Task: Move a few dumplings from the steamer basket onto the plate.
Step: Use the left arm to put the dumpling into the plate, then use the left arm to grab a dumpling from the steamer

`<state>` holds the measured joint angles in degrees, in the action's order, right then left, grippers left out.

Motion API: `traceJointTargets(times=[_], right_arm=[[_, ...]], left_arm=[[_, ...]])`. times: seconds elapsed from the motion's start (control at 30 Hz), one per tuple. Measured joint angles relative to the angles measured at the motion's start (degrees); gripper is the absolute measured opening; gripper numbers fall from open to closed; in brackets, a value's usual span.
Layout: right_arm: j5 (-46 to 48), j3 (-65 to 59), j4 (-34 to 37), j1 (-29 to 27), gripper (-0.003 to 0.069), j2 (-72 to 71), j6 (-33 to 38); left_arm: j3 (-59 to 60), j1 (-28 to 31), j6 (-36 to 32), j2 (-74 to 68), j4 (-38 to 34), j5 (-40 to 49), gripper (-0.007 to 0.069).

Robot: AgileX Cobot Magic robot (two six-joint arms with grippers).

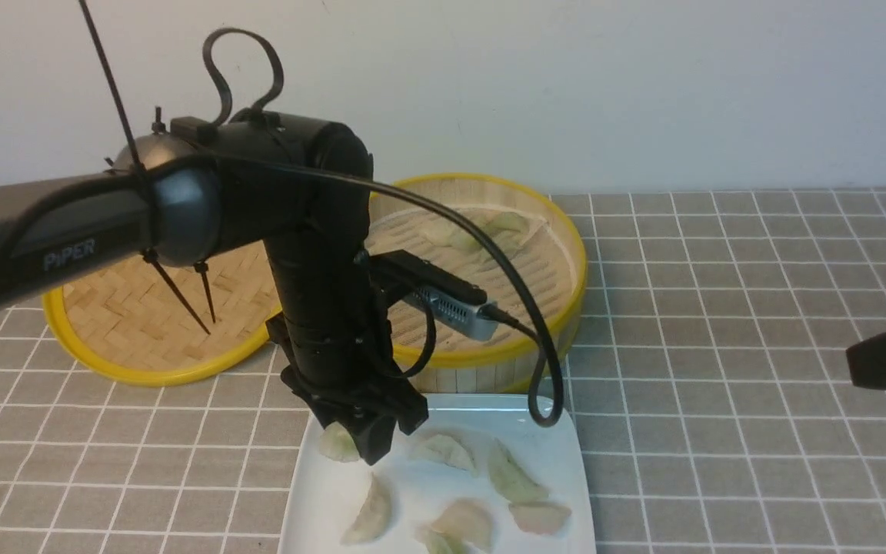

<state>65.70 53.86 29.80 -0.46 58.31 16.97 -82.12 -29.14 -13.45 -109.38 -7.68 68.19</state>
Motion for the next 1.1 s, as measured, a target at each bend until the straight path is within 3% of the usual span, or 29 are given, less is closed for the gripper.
traceJointTargets(times=[0.17, 0.37, 0.47, 0.8, 1.1], right_arm=[[-0.5, 0.0, 0.1, 0.0, -0.001, 0.0, 0.0], [-2.1, 0.0, 0.0, 0.0, -0.001, 0.0, 0.0], [-2.5, 0.0, 0.0, 0.0, -0.001, 0.0, 0.0], [-3.1, 0.0, 0.0, 0.0, -0.001, 0.0, 0.0], [-2.9, 0.0, 0.0, 0.0, -0.001, 0.0, 0.0]], left_arm=[[0.0, 0.1, 1.1, -0.9, 0.7, -0.9, 0.0335], [-3.0, 0.1, 4.2, -0.9, 0.7, -0.6, 0.0535], [-6.0, 0.1, 5.5, -0.9, 1.1, -0.9, 0.0575], [-23.9, 0.1, 14.7, -5.2, 16.0, -12.5, 0.0573], [-31.3, 0.1, 21.1, -18.8, 23.6, -13.2, 0.0573]])
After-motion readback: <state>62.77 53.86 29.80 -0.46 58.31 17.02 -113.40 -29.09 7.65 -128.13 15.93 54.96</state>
